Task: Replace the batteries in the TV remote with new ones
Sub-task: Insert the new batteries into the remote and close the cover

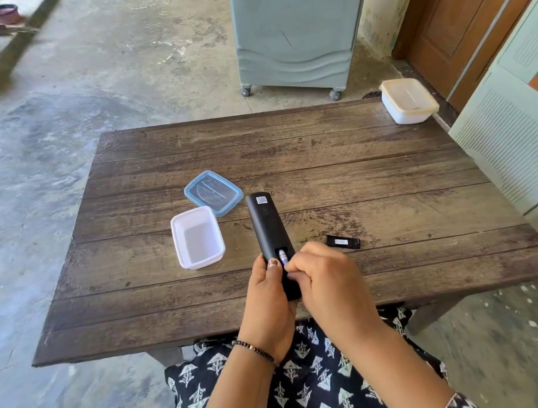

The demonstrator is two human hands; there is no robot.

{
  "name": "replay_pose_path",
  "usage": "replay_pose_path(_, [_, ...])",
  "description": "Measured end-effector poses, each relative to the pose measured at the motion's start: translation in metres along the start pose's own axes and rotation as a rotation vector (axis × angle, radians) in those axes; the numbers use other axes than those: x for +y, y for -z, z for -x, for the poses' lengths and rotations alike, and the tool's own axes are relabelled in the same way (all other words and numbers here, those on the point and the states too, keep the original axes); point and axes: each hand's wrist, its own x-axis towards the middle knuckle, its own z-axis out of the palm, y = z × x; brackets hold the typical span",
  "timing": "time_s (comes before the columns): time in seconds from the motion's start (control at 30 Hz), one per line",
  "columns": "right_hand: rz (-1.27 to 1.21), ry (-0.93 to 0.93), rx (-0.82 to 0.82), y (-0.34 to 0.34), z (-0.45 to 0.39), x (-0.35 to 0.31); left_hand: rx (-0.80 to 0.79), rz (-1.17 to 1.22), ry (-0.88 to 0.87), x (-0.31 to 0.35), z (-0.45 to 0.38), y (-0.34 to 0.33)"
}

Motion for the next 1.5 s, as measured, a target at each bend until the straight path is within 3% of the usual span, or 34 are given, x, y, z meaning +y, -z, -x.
replay_pose_path(0.3, [0.093, 0.097, -0.062, -0.004, 0.010, 0.006, 0.031, 0.060, 0.036, 0.000, -0.006, -0.001])
replay_pose_path(0.4, [0.023, 0.080, -0.086, -0.001, 0.011, 0.010, 0.051, 0.079, 0.038, 0.001, -0.010, -0.002])
replay_pose_path(0.53, [-0.108, -0.084, 0.088, 0.013, -0.002, 0.031, 0.068, 0.028, 0.018, 0.003, -0.012, -0.004])
replay_pose_path(0.6, [-0.012, -0.184, 0.131, 0.016, -0.012, 0.051, 0.076, 0.004, 0.020, 0.003, -0.012, -0.003])
replay_pose_path(0.7, [0.139, -0.302, 0.032, 0.012, -0.020, 0.075, 0.070, 0.016, 0.041, 0.004, -0.010, 0.000])
replay_pose_path(0.93, [0.318, -0.190, -0.065, 0.013, -0.023, 0.082, 0.081, 0.002, 0.053, 0.002, -0.007, 0.004])
replay_pose_path(1.0, [0.249, -0.192, -0.051, 0.015, -0.021, 0.078, 0.085, -0.016, 0.052, 0.001, -0.006, 0.006])
replay_pose_path(1.1, [-0.155, -0.349, 0.046, 0.023, -0.014, 0.060, 0.083, -0.053, 0.031, 0.000, -0.005, 0.006])
replay_pose_path(1.17, [-0.430, -0.415, 0.017, 0.023, -0.005, 0.044, 0.083, -0.057, 0.013, -0.001, -0.005, 0.007])
replay_pose_path(1.23, [-0.554, -0.429, -0.021, 0.019, 0.003, 0.033, 0.074, -0.056, -0.002, -0.001, -0.004, 0.007])
replay_pose_path(1.37, [-0.544, -0.422, -0.015, 0.008, 0.009, 0.026, 0.029, -0.051, -0.005, -0.002, -0.003, 0.009])
replay_pose_path(1.5, [-0.351, -0.262, -0.004, 0.008, 0.010, 0.023, 0.022, -0.017, -0.007, -0.002, -0.003, 0.009])
